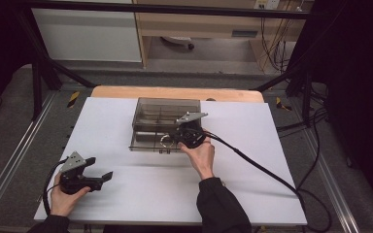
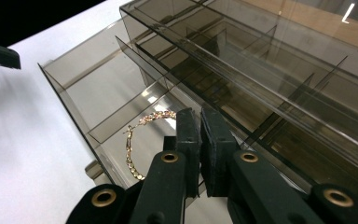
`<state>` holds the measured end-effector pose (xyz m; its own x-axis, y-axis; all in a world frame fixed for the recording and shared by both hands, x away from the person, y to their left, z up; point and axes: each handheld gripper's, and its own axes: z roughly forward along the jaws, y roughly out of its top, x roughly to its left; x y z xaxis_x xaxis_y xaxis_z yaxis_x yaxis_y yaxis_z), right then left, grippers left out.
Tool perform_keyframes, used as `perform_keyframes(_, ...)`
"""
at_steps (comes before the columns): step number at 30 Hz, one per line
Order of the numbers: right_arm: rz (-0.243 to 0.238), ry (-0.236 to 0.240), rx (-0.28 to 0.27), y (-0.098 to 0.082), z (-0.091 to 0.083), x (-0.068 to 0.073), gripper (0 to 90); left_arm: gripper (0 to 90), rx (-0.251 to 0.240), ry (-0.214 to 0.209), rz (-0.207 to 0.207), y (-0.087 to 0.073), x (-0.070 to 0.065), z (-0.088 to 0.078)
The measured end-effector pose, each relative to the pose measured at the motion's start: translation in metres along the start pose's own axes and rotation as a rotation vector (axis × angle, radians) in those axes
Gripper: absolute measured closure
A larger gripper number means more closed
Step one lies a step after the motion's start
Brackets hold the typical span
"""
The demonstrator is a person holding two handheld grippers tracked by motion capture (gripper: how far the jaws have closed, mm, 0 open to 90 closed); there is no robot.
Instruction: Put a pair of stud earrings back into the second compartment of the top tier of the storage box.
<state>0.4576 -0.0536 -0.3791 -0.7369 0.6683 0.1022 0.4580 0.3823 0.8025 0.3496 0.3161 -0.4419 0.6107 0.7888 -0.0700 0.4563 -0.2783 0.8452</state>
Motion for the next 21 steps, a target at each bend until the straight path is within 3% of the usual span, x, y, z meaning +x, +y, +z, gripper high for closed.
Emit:
perform_keyframes(4, -0.012, -0.001, 0.001, -0.001, 0.002, 0.0, 84.8, 7.7, 0.001, 0.0, 0.001, 0.0, 0.0, 0.0)
perform_keyframes(9, -0.023, -0.001, -0.026, 0.001, -0.004, 0.001, 75.7, 7.7, -0.001, 0.0, 0.0, 0.0, 0.0, 0.0)
perform_keyframes(13, -0.04, -0.005, -0.057, 0.006, -0.024, 0.003, 58.2, 7.7, -0.002, -0.001, -0.002, 0.0, 0.0, 0.0)
perform_keyframes(14, -0.04, -0.005, -0.057, 0.006, -0.024, 0.003, 58.2, 7.7, -0.002, -0.001, -0.002, 0.0, 0.0, 0.0)
perform_keyframes(15, -0.036, -0.007, -0.075, 0.007, -0.033, 0.003, 50.8, 7.7, -0.002, -0.001, -0.002, 0.0, 0.0, 0.0)
perform_keyframes(20, -0.024, -0.012, -0.092, 0.004, -0.051, 0.0, 39.8, 7.7, 0.0, -0.001, -0.002, 0.0, 0.0, 0.0)
perform_keyframes(21, -0.015, -0.009, -0.091, 0.001, -0.059, -0.002, 32.7, 7.7, 0.0, -0.001, -0.003, 0.0, 0.0, 0.0)
